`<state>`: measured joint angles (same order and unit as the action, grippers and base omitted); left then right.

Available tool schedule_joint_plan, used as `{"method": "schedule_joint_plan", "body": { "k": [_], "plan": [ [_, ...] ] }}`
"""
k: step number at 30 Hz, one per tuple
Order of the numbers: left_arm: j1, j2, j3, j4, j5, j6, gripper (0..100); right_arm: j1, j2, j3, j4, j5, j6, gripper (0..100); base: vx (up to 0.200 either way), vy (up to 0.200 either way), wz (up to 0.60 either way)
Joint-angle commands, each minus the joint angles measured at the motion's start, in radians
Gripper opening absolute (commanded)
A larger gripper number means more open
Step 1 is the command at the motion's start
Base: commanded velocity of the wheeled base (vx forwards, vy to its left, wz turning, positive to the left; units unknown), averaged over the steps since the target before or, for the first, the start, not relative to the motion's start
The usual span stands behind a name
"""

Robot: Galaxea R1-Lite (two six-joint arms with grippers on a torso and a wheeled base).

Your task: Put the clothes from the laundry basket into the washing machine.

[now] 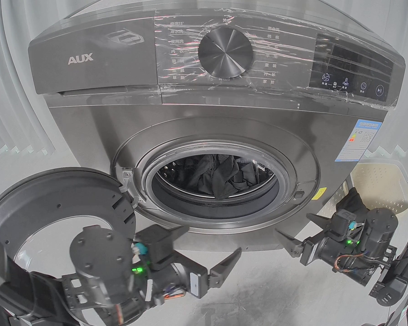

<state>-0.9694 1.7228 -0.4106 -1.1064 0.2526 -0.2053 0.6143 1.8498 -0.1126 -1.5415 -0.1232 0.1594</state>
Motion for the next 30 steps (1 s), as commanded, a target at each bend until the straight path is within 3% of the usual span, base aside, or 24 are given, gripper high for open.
{"method": "schedule_joint_plan", "body": {
  "k": [1, 2, 9, 13, 15, 16, 17, 19, 20, 21, 23, 26, 30],
  "plan": [
    [-0.002, -0.189, 0.187, -0.148, 0.096, -0.029, 100, -0.103, -0.162, 0.085, 0.001, 0.0, -0.024, 100, 0.0, 0.0, 0.0],
    [0.032, -0.2, 0.231, -0.184, 0.123, -0.029, 100, -0.137, -0.185, 0.106, 0.001, 0.007, -0.024, 100, 0.0, 0.0, 0.0],
    [0.069, -0.255, 0.34, -0.23, 0.128, -0.019, 100, -0.186, -0.31, 0.113, 0.049, 0.007, -0.035, 100, 0.0, 0.0, 0.0],
    [0.074, -0.299, 0.368, -0.228, 0.129, -0.013, 100, -0.211, -0.397, 0.113, 0.199, -0.006, -0.047, 100, -0.15, 0.0, 0.0],
    [0.074, -0.322, 0.401, -0.224, 0.134, 0.02, 100, -0.231, -0.489, 0.113, 0.324, -0.006, -0.049, 100, -0.2, 0.0, 0.0],
    [0.074, -0.322, 0.401, -0.224, 0.134, 0.02, 100, -0.231, -0.489, 0.113, 0.324, -0.006, -0.049, 100, -0.2, 0.0, 0.0],
    [0.074, -0.336, 0.411, -0.211, 0.185, 0.043, 100, -0.235, -0.574, 0.113, 0.44, -0.007, -0.046, 100, -0.2, 0.0, 0.0],
    [0.074, -0.347, 0.411, -0.201, 0.226, 0.044, 100, -0.237, -0.626, 0.113, 0.511, -0.01, -0.044, 100, -0.2, 0.0, 0.0],
    [0.074, -0.367, 0.411, -0.19, 0.264, 0.043, 100, -0.243, -0.707, 0.113, 0.618, -0.012, -0.046, 100, -0.2, 0.0, 0.0],
    [0.074, -0.37, 0.411, -0.188, 0.267, 0.043, 100, -0.245, -0.716, 0.113, 0.627, -0.012, -0.046, 100, -0.2, 0.0, 0.0],
    [0.074, -0.417, 0.411, -0.161, 0.277, 0.038, 100, -0.249, -0.891, 0.113, 0.819, -0.01, -0.054, 100, -0.2, 0.0, 0.0],
    [0.077, -0.474, 0.411, -0.132, 0.278, 0.044, 100, -0.257, -1.071, 0.111, 0.982, -0.012, -0.078, 100, -0.2, 0.0, 0.0],
    [0.1, -0.537, 0.411, -0.086, 0.274, 0.063, 100, -0.303, -1.242, 0.105, 1.117, -0.01, -0.107, 100, -0.2, 0.0, 0.0]
  ]
}}
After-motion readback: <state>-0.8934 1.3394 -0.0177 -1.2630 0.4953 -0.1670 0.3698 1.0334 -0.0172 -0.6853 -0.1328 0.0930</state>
